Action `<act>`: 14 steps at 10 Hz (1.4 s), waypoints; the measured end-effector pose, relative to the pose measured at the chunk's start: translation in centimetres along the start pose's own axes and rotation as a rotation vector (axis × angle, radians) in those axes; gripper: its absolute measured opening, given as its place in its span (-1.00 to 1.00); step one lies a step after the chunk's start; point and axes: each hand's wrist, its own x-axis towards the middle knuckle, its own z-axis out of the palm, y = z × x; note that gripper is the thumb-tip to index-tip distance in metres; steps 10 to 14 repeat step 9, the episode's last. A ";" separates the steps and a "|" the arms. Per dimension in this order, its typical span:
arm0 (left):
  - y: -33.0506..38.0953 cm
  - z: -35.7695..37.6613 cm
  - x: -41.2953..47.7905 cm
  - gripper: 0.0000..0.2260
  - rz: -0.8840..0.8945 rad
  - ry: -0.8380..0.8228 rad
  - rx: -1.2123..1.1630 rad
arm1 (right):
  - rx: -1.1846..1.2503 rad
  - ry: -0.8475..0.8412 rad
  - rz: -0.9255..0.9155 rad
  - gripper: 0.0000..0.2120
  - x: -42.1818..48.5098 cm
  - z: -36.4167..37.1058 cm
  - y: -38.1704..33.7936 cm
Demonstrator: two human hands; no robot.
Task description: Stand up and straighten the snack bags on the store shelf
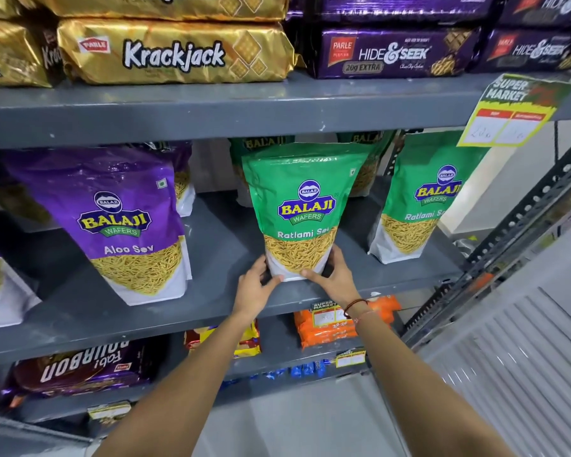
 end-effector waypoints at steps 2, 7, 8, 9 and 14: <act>0.3 -0.4 -0.3 -0.51 -0.026 0.004 0.000 | -0.050 -0.017 0.019 -0.25 -0.1 0.1 -0.2; 1.2 -0.6 0.2 -0.48 -0.095 -0.004 0.091 | -0.087 -0.003 0.055 -0.28 -0.1 0.4 -0.7; 0.9 -0.5 -0.2 -0.47 -0.082 0.009 0.058 | -0.016 0.068 0.023 -0.28 -1.0 0.6 -0.7; 0.9 -0.6 -0.6 -0.48 -0.133 0.129 -0.097 | 0.091 0.250 0.002 -0.43 -2.1 1.6 -0.7; 0.9 -0.6 -0.6 -0.48 -0.133 0.129 -0.097 | 0.091 0.250 0.002 -0.43 -2.1 1.6 -0.7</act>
